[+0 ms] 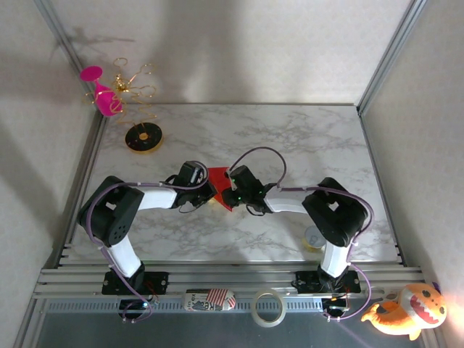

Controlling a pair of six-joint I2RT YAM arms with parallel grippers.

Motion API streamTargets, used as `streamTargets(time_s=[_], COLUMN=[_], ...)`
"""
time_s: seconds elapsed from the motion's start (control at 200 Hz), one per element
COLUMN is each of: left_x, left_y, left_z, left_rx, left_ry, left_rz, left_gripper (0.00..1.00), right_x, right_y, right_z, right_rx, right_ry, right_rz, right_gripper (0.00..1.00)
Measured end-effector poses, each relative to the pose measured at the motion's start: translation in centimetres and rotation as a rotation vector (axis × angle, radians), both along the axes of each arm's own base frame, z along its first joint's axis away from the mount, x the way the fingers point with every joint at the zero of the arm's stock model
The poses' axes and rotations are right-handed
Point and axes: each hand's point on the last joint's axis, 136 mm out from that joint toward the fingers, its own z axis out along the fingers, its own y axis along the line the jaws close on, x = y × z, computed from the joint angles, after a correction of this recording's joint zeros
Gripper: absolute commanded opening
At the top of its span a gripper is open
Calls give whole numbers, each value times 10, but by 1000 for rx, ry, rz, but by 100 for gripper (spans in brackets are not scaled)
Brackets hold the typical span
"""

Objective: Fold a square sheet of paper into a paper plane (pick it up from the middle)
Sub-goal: Third fold the triangle at the center of the table.

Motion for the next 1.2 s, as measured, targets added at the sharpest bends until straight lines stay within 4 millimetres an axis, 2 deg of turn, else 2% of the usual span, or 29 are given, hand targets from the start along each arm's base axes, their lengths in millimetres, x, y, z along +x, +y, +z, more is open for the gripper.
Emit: streamTargets(time_s=[0.065,0.16,0.23,0.3,0.416,0.571,0.736,0.866,1.202], left_x=[1,3,3,4,5,5,5,5,5], left_y=[0,-1,-1,-1,-2,-2,-3,-3,-3], left_z=[0,0,0,0,0,0,0,0,-1], left_rx=[4,11,15,20,24,27,29,32,34], left_ry=[2,4,7,9,7,5,7,5,6], left_rz=[-1,-2,-5,-5,-9,-12,-14,-14,-15], left_gripper=[10,10,11,11,11,11,11,11,11], right_x=[6,11,9,2,-15,-28,-36,-35,-32], right_y=[-4,-9,-7,-2,6,13,15,17,18], right_z=[22,52,64,67,57,31,6,-7,-15], right_rx=[48,118,159,193,229,232,210,183,155], right_ry=[-21,-46,-41,-7,82,196,275,307,324], right_rz=[-34,-73,-65,-38,21,55,68,63,49], right_gripper=[36,36,30,22,9,3,2,3,2])
